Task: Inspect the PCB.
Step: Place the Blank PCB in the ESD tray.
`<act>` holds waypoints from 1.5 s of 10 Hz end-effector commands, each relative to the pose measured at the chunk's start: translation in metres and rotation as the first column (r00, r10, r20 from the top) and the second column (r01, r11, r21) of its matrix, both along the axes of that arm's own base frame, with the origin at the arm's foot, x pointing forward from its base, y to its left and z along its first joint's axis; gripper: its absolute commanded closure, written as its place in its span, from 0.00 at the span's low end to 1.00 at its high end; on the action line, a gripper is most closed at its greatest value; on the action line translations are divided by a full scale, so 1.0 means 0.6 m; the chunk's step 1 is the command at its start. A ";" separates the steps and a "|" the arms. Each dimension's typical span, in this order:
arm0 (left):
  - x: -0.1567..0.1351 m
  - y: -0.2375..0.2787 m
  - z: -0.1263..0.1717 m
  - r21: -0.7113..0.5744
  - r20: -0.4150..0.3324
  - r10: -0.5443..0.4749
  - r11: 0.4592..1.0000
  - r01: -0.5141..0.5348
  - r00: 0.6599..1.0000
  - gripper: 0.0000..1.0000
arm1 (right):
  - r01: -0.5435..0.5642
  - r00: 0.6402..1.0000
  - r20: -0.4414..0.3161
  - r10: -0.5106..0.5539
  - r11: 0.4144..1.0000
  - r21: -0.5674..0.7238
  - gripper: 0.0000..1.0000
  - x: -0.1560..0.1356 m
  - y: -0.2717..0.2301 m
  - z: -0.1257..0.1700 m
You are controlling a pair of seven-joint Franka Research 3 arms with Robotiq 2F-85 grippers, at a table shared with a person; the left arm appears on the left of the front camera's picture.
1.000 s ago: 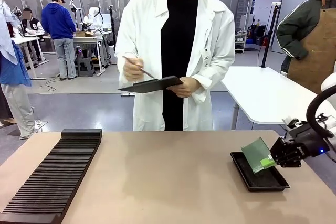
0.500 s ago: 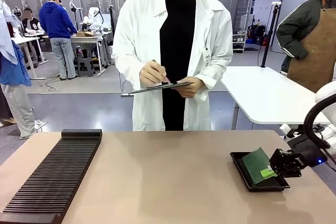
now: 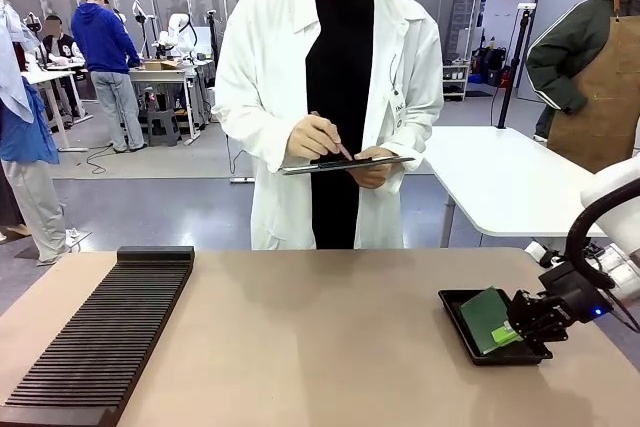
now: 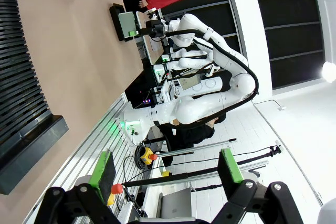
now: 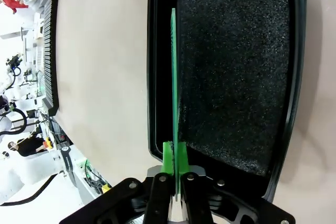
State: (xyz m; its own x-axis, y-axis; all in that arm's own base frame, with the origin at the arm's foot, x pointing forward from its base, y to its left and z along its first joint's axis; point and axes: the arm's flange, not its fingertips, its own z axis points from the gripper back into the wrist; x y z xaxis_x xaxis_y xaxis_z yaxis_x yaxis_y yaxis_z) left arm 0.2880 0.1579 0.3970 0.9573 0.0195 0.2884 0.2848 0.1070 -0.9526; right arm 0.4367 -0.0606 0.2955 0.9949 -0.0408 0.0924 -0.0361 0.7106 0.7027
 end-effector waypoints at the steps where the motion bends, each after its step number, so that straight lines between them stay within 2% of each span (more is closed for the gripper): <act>1: -0.002 0.000 0.007 0.008 -0.004 -0.001 1.000 0.001 1.000 0.00 | 0.022 1.000 0.012 -0.022 1.000 0.007 0.97 0.011 0.008 -0.002; 2: -0.002 0.000 0.007 0.008 -0.004 -0.001 1.000 0.001 1.000 0.00 | 0.022 1.000 0.012 -0.022 1.000 0.006 0.97 0.012 0.012 -0.002; 4: -0.002 0.000 0.007 0.008 -0.004 -0.001 1.000 0.001 1.000 0.00 | 0.036 0.999 0.018 -0.036 0.999 -0.002 0.71 0.015 0.014 0.002; 5: -0.002 0.000 0.007 0.008 -0.004 -0.001 1.000 0.001 1.000 0.00 | 0.075 0.996 0.047 -0.074 0.997 -0.036 0.55 0.011 0.017 0.011; 8: -0.002 0.000 0.007 0.008 -0.004 -0.001 1.000 0.001 1.000 0.00 | 0.082 0.994 0.072 -0.078 0.994 -0.065 0.10 -0.007 0.032 0.042; 9: -0.002 0.000 0.007 0.008 -0.004 -0.001 1.000 0.001 1.000 0.00 | 0.091 0.993 0.081 -0.085 0.993 -0.079 0.00 -0.008 0.031 0.050; 11: -0.002 0.000 0.007 0.008 -0.004 -0.001 1.000 0.001 1.000 0.00 | 0.115 0.988 0.121 -0.098 0.983 -0.140 0.00 -0.008 0.023 0.062; 12: -0.002 0.000 0.007 0.008 -0.004 -0.001 1.000 0.001 1.000 0.00 | 0.125 0.985 0.133 -0.106 0.981 -0.146 0.02 -0.007 0.019 0.071; 15: -0.002 0.000 0.007 0.008 -0.004 -0.001 1.000 0.001 1.000 0.00 | 0.139 0.982 0.151 -0.118 0.980 -0.141 0.00 -0.006 0.011 0.093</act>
State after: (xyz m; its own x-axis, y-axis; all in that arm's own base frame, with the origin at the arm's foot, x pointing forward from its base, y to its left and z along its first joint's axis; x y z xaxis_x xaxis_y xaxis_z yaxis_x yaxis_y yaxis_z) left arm 0.2880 0.1579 0.3970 0.9573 0.0194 0.2884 0.2848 0.1070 -0.9526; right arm 0.4365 -0.0586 0.3479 0.9559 -0.1278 0.2643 -0.0557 0.8050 0.5906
